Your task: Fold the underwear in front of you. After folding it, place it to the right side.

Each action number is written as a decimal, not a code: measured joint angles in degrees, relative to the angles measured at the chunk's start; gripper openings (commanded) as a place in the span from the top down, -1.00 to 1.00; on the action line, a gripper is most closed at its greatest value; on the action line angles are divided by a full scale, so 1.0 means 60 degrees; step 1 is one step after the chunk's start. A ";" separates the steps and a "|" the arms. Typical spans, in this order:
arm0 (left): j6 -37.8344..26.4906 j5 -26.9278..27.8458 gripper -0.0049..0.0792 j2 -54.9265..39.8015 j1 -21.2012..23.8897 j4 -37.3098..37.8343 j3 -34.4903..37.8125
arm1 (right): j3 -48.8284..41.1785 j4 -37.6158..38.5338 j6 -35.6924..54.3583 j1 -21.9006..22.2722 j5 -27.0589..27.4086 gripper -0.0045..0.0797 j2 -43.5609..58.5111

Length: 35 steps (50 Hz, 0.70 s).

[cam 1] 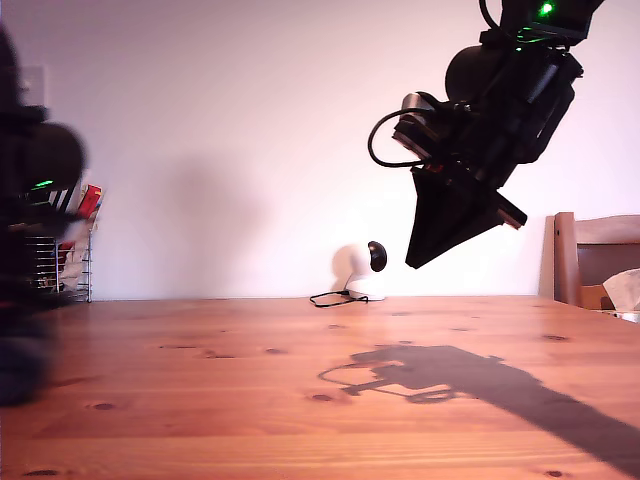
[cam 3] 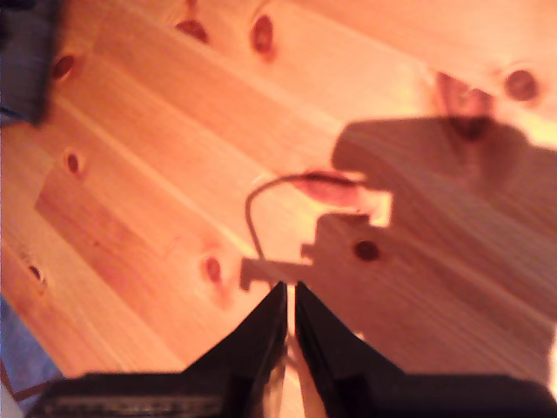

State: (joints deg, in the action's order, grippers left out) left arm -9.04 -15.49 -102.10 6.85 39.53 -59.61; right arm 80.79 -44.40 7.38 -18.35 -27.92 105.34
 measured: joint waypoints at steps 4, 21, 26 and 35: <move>-0.0062 -0.0510 0.94 -0.0007 -0.0397 0.0095 0.0058 | 0.0000 0.0040 0.0000 0.0055 -0.0004 0.92 0.0000; -0.1220 -0.1282 0.94 -0.0022 -0.0623 -0.0408 0.0295 | 0.0000 0.0229 0.0000 0.0106 -0.0040 0.92 0.0000; -0.1603 -0.1523 0.94 -0.0025 -0.0535 -0.0590 0.0350 | 0.0000 0.0248 0.0000 0.0106 -0.0044 0.92 0.0000; -0.2393 -0.2295 0.94 -0.0193 -0.0335 -0.0885 0.0419 | 0.0000 0.0328 0.0004 0.0106 -0.0321 0.92 0.0000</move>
State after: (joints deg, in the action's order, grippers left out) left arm -23.40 -29.26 -103.26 4.84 34.22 -57.10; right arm 80.79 -42.44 7.40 -17.72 -29.85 105.34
